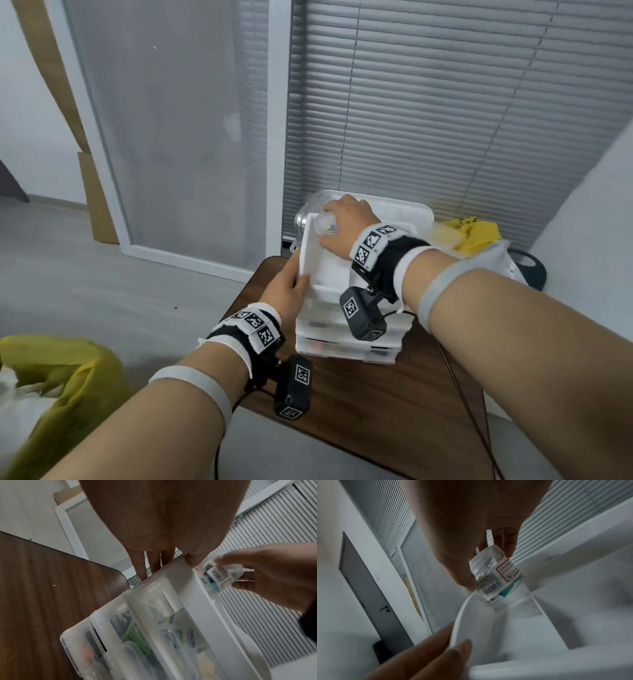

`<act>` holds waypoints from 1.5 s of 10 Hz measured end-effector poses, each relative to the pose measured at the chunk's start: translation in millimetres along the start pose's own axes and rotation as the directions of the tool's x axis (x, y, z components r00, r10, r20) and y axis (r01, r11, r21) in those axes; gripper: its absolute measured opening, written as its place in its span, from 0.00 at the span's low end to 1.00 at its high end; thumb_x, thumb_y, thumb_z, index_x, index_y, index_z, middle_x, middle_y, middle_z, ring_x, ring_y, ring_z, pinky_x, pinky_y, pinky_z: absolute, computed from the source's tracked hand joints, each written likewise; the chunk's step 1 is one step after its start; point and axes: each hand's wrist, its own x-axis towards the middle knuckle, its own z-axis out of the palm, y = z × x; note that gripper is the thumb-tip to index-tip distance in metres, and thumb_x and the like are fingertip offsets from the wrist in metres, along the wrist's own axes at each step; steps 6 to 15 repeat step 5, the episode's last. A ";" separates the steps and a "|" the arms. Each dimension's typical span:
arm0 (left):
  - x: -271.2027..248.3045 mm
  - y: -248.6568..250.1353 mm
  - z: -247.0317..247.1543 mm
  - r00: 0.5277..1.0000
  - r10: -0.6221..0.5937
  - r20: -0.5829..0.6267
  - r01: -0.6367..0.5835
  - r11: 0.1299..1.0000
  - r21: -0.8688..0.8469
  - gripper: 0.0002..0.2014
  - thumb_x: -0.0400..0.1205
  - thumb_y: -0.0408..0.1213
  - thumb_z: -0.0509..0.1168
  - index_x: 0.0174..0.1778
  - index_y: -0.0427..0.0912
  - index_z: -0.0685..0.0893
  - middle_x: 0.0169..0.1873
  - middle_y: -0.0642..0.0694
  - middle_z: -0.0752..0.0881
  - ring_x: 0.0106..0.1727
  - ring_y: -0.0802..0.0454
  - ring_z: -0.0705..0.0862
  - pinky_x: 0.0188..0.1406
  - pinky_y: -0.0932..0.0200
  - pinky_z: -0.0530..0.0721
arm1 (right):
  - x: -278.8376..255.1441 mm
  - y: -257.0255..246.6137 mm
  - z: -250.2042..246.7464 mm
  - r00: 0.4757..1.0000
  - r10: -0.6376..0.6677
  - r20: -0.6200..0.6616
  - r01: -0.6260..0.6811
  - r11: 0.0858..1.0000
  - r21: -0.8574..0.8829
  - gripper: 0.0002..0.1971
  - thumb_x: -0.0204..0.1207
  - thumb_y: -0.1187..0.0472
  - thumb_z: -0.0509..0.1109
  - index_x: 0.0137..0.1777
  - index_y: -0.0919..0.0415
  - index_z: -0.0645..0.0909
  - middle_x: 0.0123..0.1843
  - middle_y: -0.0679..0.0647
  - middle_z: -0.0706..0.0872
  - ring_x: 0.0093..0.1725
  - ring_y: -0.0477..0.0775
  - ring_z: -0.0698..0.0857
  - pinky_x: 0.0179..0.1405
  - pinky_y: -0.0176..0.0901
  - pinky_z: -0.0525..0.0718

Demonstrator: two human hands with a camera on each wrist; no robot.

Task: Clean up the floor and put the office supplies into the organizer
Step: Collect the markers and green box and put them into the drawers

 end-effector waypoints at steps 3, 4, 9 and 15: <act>1.4 -12.8 2.9 1.000 0.005 -0.011 -0.005 1.000 -0.003 0.24 0.87 0.45 0.55 0.81 0.65 0.65 0.62 0.49 0.86 0.60 0.50 0.85 0.68 0.45 0.81 | 19.2 0.5 24.5 0.998 0.021 0.058 -0.017 0.998 -0.057 0.32 0.74 0.53 0.74 0.78 0.52 0.69 0.77 0.55 0.70 0.74 0.64 0.72 0.70 0.53 0.75; 2.3 -13.7 3.8 1.000 -0.005 -0.009 0.004 1.000 -0.020 0.23 0.86 0.48 0.55 0.79 0.66 0.66 0.63 0.50 0.86 0.61 0.48 0.85 0.68 0.43 0.81 | 12.2 2.1 27.7 0.997 0.016 0.073 -0.014 0.999 -0.034 0.30 0.73 0.61 0.72 0.77 0.52 0.71 0.75 0.55 0.70 0.73 0.62 0.72 0.68 0.54 0.78; 4.7 -20.7 3.7 0.999 0.012 -0.051 -0.015 0.998 -0.056 0.21 0.87 0.47 0.55 0.78 0.64 0.69 0.60 0.43 0.87 0.60 0.34 0.85 0.63 0.40 0.82 | 6.5 5.1 27.6 1.000 0.008 0.030 -0.010 0.997 0.076 0.28 0.74 0.58 0.71 0.75 0.51 0.73 0.74 0.56 0.71 0.74 0.61 0.71 0.72 0.53 0.75; 4.7 -20.7 3.7 0.999 0.012 -0.051 -0.015 0.998 -0.056 0.21 0.87 0.47 0.55 0.78 0.64 0.69 0.60 0.43 0.87 0.60 0.34 0.85 0.63 0.40 0.82 | 6.5 5.1 27.6 1.000 0.008 0.030 -0.010 0.997 0.076 0.28 0.74 0.58 0.71 0.75 0.51 0.73 0.74 0.56 0.71 0.74 0.61 0.71 0.72 0.53 0.75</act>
